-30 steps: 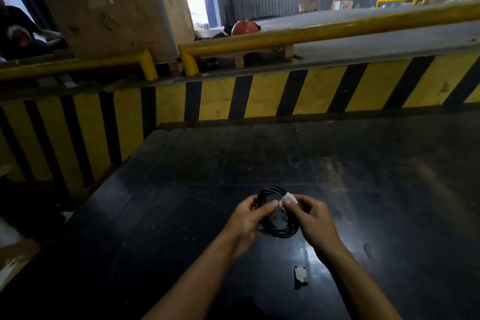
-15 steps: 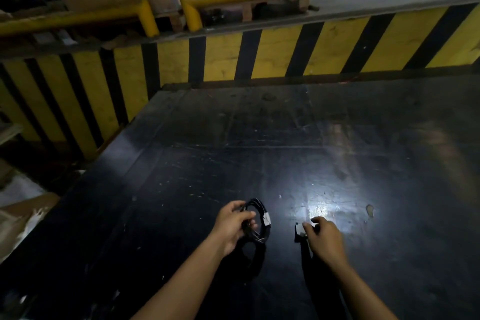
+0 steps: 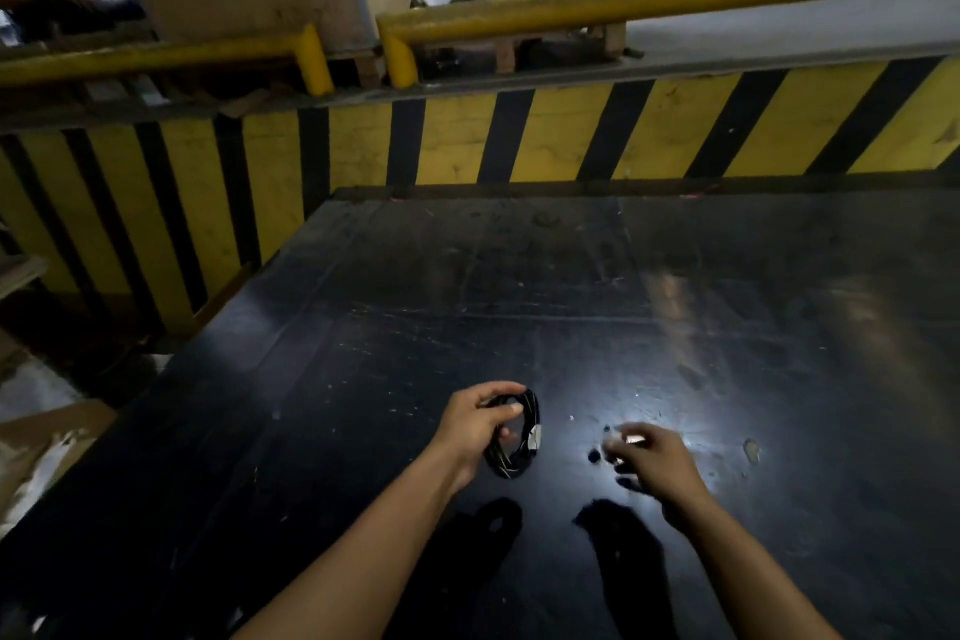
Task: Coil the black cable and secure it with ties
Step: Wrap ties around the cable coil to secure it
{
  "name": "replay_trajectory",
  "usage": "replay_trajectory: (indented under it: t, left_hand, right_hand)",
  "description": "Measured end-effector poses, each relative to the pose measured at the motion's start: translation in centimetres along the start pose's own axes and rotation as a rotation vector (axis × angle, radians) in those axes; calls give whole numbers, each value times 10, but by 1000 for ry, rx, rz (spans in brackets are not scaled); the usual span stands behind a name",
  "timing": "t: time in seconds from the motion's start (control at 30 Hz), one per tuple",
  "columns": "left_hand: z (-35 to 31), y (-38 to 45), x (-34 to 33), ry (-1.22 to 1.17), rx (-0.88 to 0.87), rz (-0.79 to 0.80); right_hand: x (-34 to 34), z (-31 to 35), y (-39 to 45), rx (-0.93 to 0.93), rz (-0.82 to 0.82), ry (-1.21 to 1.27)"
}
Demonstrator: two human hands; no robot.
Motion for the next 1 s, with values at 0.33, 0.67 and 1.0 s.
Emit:
replay_trajectory:
  t: [0.33, 0.67, 1.0]
  left_hand:
    - [-128, -1, -50, 61, -157, 390]
    - [-208, -34, -67, 42, -368, 570]
    - [-237, -56, -78, 161, -512, 629]
  right_hand:
    - [20, 225, -56, 468, -11, 177]
    - [39, 300, -110, 826, -145, -244]
    - [60, 323, -126, 934, -276, -241]
Point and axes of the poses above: each hand's wrist, its own y-axis towards the middle knuckle, its own x-axis out of the back of the hand, z = x × y, the point moved 9 cm from there along y, towards the middle knuckle, and after that the axes turned 12 degrees about -z, right-handed, at the moved point
